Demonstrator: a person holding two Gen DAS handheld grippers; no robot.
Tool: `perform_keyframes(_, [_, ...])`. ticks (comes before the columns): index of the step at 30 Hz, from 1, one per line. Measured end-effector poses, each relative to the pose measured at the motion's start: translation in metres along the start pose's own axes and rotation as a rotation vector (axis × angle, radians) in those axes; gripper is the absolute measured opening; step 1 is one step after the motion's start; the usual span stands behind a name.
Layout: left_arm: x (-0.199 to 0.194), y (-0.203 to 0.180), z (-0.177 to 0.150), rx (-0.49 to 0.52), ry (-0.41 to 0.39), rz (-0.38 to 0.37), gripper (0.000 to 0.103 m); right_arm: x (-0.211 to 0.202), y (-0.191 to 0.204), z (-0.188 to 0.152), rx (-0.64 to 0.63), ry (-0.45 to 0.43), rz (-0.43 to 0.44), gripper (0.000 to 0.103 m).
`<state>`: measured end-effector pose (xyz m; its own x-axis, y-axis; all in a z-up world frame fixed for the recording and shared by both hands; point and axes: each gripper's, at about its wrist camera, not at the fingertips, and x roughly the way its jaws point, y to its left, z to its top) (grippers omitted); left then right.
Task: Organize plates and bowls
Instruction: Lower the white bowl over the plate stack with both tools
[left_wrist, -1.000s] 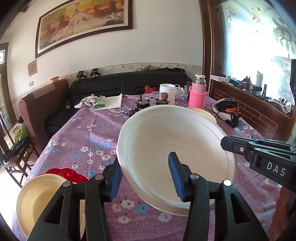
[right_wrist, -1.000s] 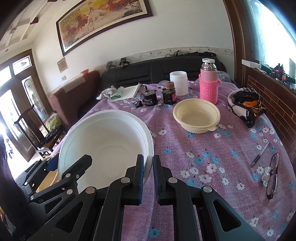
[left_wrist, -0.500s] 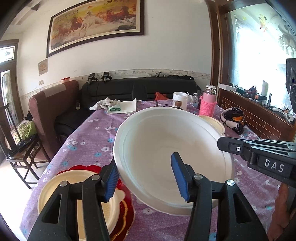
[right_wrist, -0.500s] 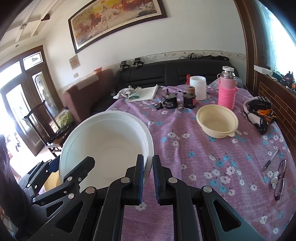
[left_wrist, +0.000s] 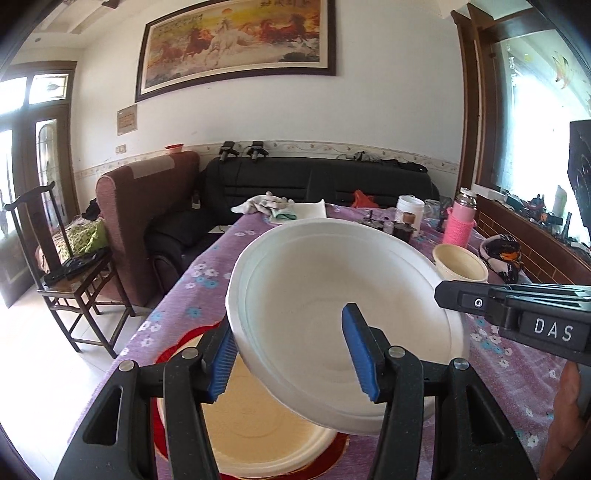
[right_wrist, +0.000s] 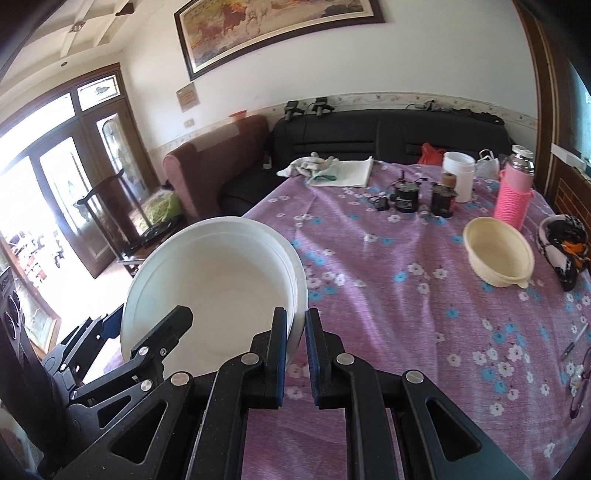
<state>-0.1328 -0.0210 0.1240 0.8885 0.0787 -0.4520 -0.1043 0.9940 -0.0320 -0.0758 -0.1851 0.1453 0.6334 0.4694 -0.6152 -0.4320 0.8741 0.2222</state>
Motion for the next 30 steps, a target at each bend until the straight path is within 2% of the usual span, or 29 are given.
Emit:
perform_keyframes(9, [-0.007,0.04,-0.01,-0.046,0.025,0.045,0.053,0.02,0.03,0.007,-0.014,0.052,0.085,0.012])
perform_keyframes(18, [-0.001,0.072,-0.029,-0.086,0.087,0.075,0.053,0.046,0.051,-0.003,-0.01,0.148,0.151,0.012])
perform_keyframes(24, [0.007,0.078,-0.036,-0.101,0.117,0.054,0.053,0.059,0.052,-0.011,-0.002,0.197,0.133,0.012])
perform_keyframes(30, [0.009,0.078,-0.038,-0.104,0.123,0.055,0.053,0.06,0.05,-0.014,0.006,0.209,0.13,0.012])
